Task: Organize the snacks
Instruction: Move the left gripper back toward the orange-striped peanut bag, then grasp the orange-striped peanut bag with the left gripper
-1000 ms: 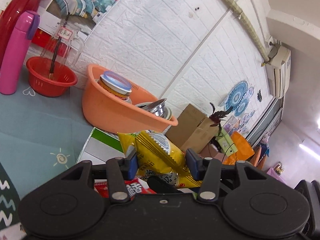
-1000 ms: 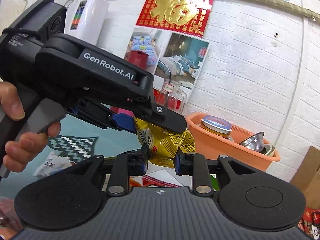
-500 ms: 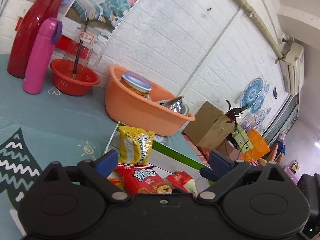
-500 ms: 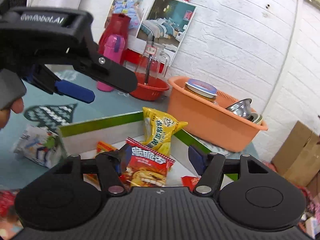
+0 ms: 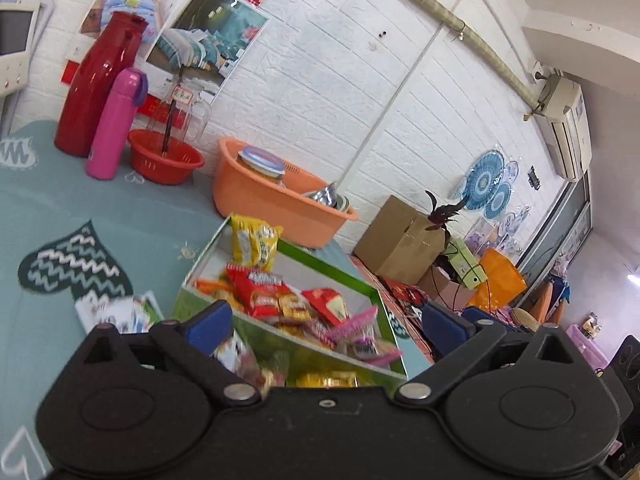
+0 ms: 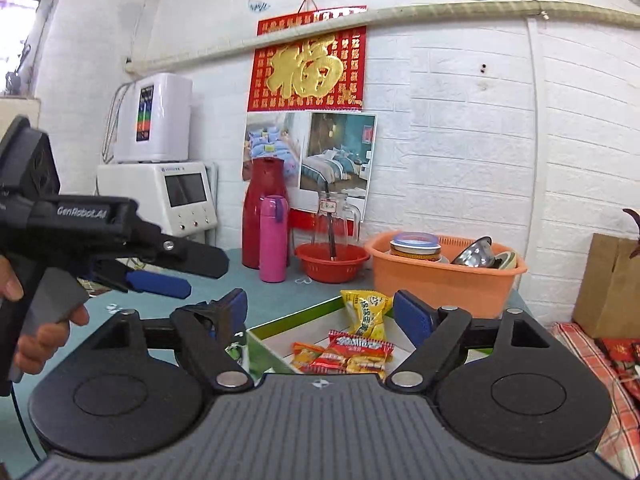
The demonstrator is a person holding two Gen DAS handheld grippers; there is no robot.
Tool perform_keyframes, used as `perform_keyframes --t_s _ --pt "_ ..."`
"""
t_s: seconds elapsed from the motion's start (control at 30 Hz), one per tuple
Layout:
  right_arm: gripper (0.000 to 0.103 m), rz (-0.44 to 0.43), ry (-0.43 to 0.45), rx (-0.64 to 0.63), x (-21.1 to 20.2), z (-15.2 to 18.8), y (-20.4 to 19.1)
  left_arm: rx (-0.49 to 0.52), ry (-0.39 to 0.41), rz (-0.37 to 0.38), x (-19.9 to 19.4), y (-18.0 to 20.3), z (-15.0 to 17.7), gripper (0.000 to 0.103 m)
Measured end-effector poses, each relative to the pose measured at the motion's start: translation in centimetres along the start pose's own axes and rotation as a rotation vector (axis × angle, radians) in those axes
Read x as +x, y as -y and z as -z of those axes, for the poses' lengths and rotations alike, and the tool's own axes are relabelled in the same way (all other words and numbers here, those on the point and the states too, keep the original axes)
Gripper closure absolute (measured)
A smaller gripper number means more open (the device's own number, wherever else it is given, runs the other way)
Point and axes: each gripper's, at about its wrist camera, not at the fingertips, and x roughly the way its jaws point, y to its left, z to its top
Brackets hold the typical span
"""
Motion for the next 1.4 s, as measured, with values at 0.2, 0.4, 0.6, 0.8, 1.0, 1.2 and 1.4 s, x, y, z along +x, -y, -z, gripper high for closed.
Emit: perform_keyframes --t_s 0.2,0.4,0.6,0.8,1.0,1.2,1.4 --pt "0.000 0.050 -0.047 0.092 -2.9 3.0 0.6 -0.027 -0.053 0.022 -1.0 0.2 4.3 0.000" --pt "0.000 0.085 -0.176 0.171 -3.3 7.3 1.2 -0.127 -0.154 0.098 0.7 0.3 8.1 0.000" --pt "0.000 0.060 -0.262 0.170 -1.6 10.1 1.1 -0.109 -0.169 0.072 1.0 0.9 9.2 0.000" --pt "0.000 0.016 -0.278 0.157 0.5 10.9 1.2 -0.103 -0.168 0.058 1.2 1.1 9.4 0.000" --pt "0.000 -0.083 -0.314 0.179 -0.3 11.7 0.6 -0.097 -0.215 0.067 3.3 1.4 9.9 0.000" --pt "0.000 -0.052 -0.329 0.190 -0.9 11.9 1.3 -0.126 -0.262 0.053 6.7 1.0 10.5 0.000" --pt "0.000 -0.019 -0.365 0.184 -0.2 12.4 1.4 -0.110 -0.294 0.086 8.9 1.3 10.6 0.000"
